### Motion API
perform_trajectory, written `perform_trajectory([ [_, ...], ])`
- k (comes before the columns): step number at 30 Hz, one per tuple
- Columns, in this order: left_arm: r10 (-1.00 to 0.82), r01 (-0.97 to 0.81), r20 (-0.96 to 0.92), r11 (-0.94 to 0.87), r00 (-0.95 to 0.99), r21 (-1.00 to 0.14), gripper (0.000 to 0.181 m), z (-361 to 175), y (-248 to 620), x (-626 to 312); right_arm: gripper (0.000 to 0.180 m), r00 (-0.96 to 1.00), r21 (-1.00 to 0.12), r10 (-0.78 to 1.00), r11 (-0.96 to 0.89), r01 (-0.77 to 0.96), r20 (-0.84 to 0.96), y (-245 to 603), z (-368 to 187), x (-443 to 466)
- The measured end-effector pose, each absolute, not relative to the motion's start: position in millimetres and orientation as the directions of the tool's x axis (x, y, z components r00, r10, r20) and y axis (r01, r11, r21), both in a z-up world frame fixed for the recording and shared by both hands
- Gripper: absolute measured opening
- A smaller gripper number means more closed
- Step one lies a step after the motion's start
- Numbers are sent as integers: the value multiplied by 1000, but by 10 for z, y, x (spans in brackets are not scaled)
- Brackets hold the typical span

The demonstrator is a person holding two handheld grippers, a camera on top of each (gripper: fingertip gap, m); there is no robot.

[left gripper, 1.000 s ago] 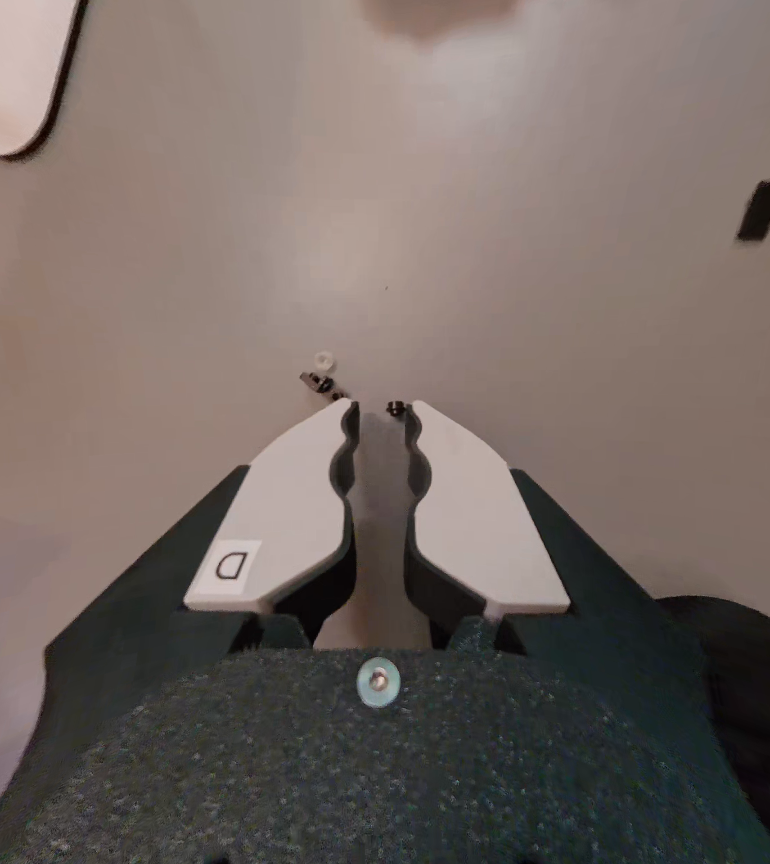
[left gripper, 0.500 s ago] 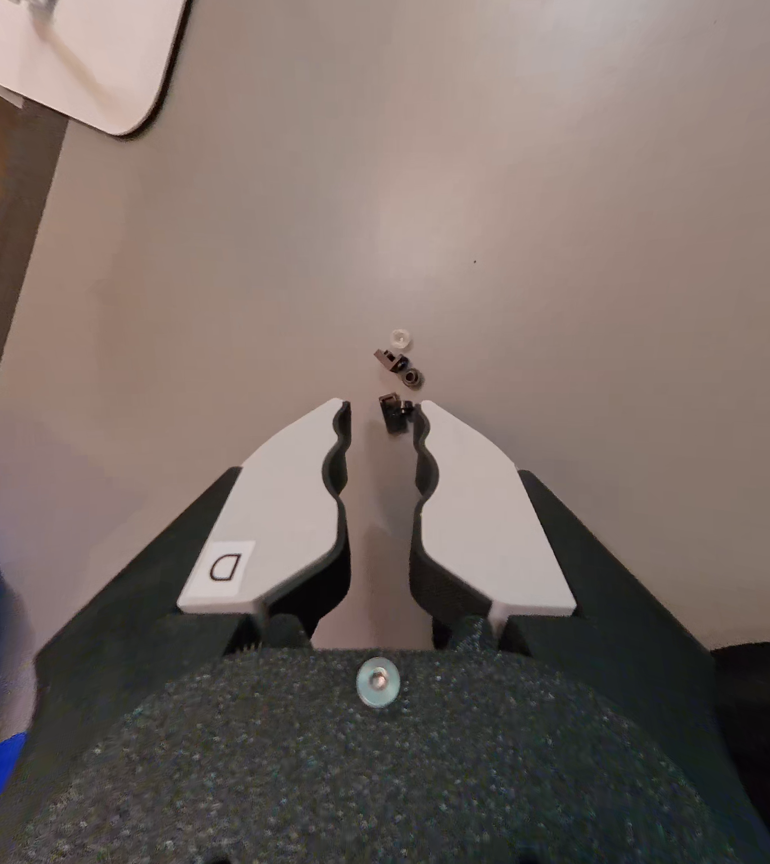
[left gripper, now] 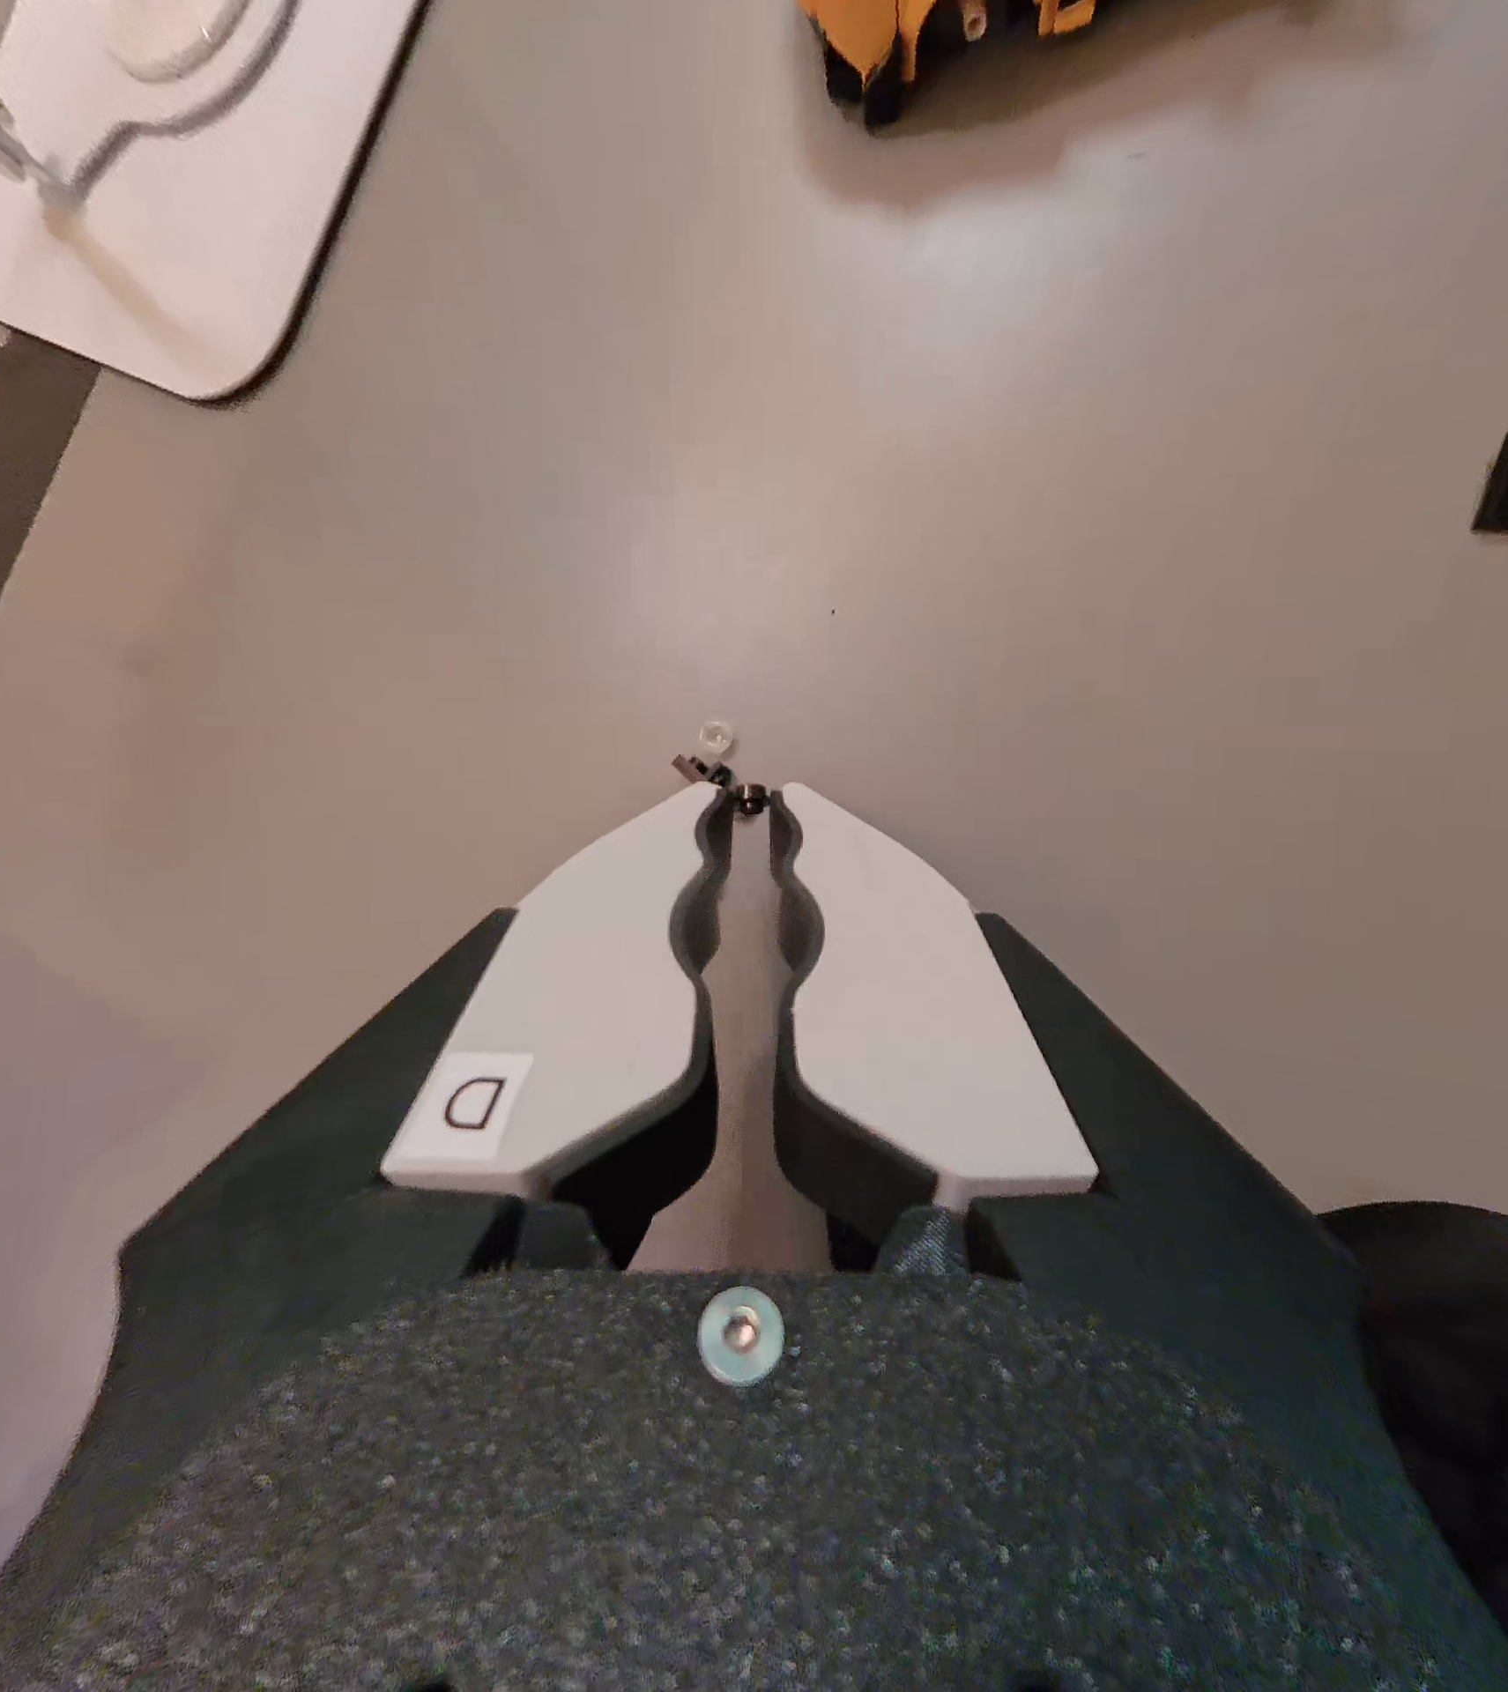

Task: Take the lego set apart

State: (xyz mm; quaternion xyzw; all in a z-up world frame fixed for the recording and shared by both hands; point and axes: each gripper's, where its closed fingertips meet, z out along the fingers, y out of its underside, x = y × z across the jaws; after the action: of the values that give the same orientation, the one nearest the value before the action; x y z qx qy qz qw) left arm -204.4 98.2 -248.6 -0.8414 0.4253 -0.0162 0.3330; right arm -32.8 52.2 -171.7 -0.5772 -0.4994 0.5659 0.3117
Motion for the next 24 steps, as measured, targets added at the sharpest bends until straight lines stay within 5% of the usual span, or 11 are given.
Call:
perform_trajectory([
  [8,-710,-696,-255,-441,657,-566,27,-2537,1015,-2078,7,-140,-923,928,-308,230,-345,520,-1728,-332],
  [16,-728,-724,-262,-438,634,-533,28,-2637,1008,-2060,7,-79,-914,927,-342,220,-366,623,-1734,-515],
  [24,-733,-740,-341,-319,588,-591,30,-2472,1053,-1882,7,46,-860,937,-336,385,-346,929,-2054,-1345],
])
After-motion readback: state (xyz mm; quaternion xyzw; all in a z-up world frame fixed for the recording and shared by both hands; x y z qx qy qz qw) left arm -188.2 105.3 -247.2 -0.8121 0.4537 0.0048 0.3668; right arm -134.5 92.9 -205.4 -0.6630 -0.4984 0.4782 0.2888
